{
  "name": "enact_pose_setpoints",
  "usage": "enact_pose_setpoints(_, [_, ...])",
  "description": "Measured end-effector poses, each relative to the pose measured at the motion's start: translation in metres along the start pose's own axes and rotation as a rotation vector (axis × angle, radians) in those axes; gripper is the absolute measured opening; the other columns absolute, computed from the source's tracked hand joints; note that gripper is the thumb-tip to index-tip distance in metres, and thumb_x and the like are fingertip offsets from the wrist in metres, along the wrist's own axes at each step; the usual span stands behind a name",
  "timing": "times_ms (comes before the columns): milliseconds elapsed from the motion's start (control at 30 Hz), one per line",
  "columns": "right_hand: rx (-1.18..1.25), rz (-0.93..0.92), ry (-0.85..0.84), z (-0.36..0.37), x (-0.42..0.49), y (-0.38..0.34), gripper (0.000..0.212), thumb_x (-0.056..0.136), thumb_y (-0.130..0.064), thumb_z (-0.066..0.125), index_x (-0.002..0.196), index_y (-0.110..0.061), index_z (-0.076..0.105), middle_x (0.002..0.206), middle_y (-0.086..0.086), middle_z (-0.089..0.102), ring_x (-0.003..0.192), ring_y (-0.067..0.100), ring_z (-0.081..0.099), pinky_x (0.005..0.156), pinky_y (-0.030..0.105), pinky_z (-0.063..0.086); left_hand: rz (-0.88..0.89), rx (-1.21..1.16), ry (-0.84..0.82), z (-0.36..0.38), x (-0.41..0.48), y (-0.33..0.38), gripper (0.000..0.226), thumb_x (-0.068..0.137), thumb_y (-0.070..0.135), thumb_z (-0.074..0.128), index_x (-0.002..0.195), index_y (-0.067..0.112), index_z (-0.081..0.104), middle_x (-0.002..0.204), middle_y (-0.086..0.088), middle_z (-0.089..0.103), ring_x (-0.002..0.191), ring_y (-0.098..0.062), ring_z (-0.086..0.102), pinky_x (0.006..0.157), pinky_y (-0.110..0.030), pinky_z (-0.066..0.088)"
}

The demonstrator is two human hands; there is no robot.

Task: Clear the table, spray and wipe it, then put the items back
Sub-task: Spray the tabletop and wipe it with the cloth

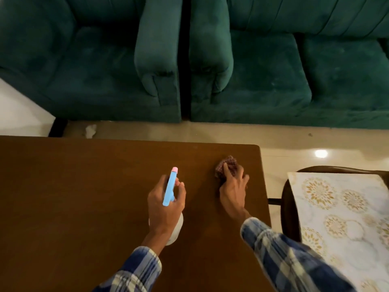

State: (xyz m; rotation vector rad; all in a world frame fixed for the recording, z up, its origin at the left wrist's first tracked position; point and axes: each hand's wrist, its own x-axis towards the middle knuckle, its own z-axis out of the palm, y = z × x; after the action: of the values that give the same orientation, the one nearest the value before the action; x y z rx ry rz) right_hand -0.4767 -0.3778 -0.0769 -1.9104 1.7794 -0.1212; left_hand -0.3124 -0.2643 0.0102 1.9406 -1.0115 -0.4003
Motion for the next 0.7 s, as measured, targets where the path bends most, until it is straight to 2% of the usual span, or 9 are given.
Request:
enact_pose_setpoints(100, [-0.065, -0.177, -0.058, 0.009, 0.033, -0.034, 0.063, 0.096, -0.007, 0.047, 0.154, -0.027, 0.037, 0.159, 0.008, 0.017, 0.134, 0.039, 0.026, 0.111, 0.057, 0.039, 0.046, -0.021, -0.013, -0.017, 0.018, -0.018, 0.018, 0.087, 0.019, 0.076, 0.101, 0.018, 0.064, 0.075, 0.019, 0.056, 0.061, -0.01, 0.063, 0.053, -0.014, 0.054])
enact_pose_setpoints(233, [-0.013, -0.067, -0.032, 0.03, 0.058, -0.097, 0.061, 0.095, -0.005, 0.048, 0.151, -0.028, 0.041, 0.158, 0.007, 0.019, 0.135, 0.041, 0.025, 0.111, 0.062, 0.037, 0.037, -0.039, -0.023, -0.044, 0.046, -0.052, 0.017, 0.089, 0.021, 0.073, 0.103, 0.017, 0.063, 0.076, 0.019, 0.055, 0.064, -0.008, 0.063, 0.056, -0.011, 0.052])
enact_pose_setpoints(367, [-0.155, -0.403, -0.162, 0.068, 0.022, -0.137, 0.068, 0.095, -0.007, 0.05, 0.155, -0.036, 0.034, 0.16, 0.002, 0.015, 0.134, 0.034, 0.025, 0.111, 0.051, 0.039, 0.023, -0.025, -0.038, -0.077, 0.065, -0.079, 0.017, 0.09, 0.022, 0.073, 0.103, 0.015, 0.064, 0.076, 0.012, 0.058, 0.061, -0.008, 0.062, 0.058, -0.017, 0.056])
enact_pose_setpoints(400, [-0.139, -0.397, -0.141, 0.069, 0.024, -0.141, 0.068, 0.095, -0.007, 0.05, 0.155, -0.035, 0.035, 0.159, 0.002, 0.018, 0.131, 0.032, 0.028, 0.11, 0.051, 0.043, 0.013, -0.034, -0.038, -0.088, 0.073, -0.087, 0.017, 0.09, 0.022, 0.072, 0.103, 0.015, 0.064, 0.077, 0.011, 0.06, 0.061, -0.008, 0.063, 0.058, -0.019, 0.057])
enact_pose_setpoints(500, [-0.028, -0.113, -0.021, 0.076, 0.034, -0.159, 0.064, 0.093, -0.005, 0.049, 0.152, -0.029, 0.042, 0.155, 0.005, 0.023, 0.127, 0.036, 0.031, 0.104, 0.058, 0.044, 0.0, -0.029, -0.013, -0.115, 0.09, -0.108, 0.017, 0.09, 0.022, 0.073, 0.103, 0.016, 0.064, 0.078, 0.011, 0.06, 0.063, -0.008, 0.063, 0.059, -0.02, 0.058])
enact_pose_setpoints(533, [-0.017, -0.077, -0.011, 0.082, 0.033, -0.174, 0.064, 0.093, -0.004, 0.05, 0.151, -0.029, 0.042, 0.155, 0.005, 0.023, 0.129, 0.037, 0.029, 0.105, 0.059, 0.044, 0.007, -0.023, -0.005, -0.122, 0.094, -0.114, 0.017, 0.089, 0.021, 0.073, 0.102, 0.015, 0.064, 0.078, 0.011, 0.06, 0.062, -0.008, 0.063, 0.058, -0.02, 0.058])
enact_pose_setpoints(567, [-0.036, -0.119, -0.032, 0.091, 0.027, -0.196, 0.065, 0.092, -0.004, 0.05, 0.151, -0.031, 0.041, 0.155, 0.004, 0.021, 0.13, 0.036, 0.028, 0.106, 0.058, 0.043, 0.01, -0.018, 0.004, -0.131, 0.099, -0.122, 0.016, 0.089, 0.02, 0.074, 0.101, 0.014, 0.064, 0.076, 0.009, 0.06, 0.06, -0.008, 0.062, 0.056, -0.02, 0.057])
enact_pose_setpoints(667, [-0.122, -0.435, -0.165, 0.123, 0.006, -0.237, 0.065, 0.094, -0.008, 0.051, 0.152, -0.035, 0.039, 0.157, 0.002, 0.019, 0.131, 0.031, 0.028, 0.109, 0.048, 0.041, -0.004, 0.008, 0.014, -0.154, 0.109, -0.136, 0.016, 0.089, 0.02, 0.074, 0.1, 0.013, 0.064, 0.075, 0.008, 0.06, 0.059, -0.008, 0.062, 0.055, -0.022, 0.058])
enact_pose_setpoints(700, [-0.109, -0.463, -0.164, 0.127, 0.006, -0.244, 0.064, 0.094, -0.008, 0.05, 0.152, -0.033, 0.04, 0.157, 0.003, 0.021, 0.129, 0.03, 0.029, 0.108, 0.047, 0.043, -0.01, 0.009, 0.014, -0.16, 0.112, -0.14, 0.016, 0.089, 0.02, 0.074, 0.1, 0.014, 0.064, 0.074, 0.009, 0.059, 0.059, -0.009, 0.061, 0.055, -0.022, 0.058])
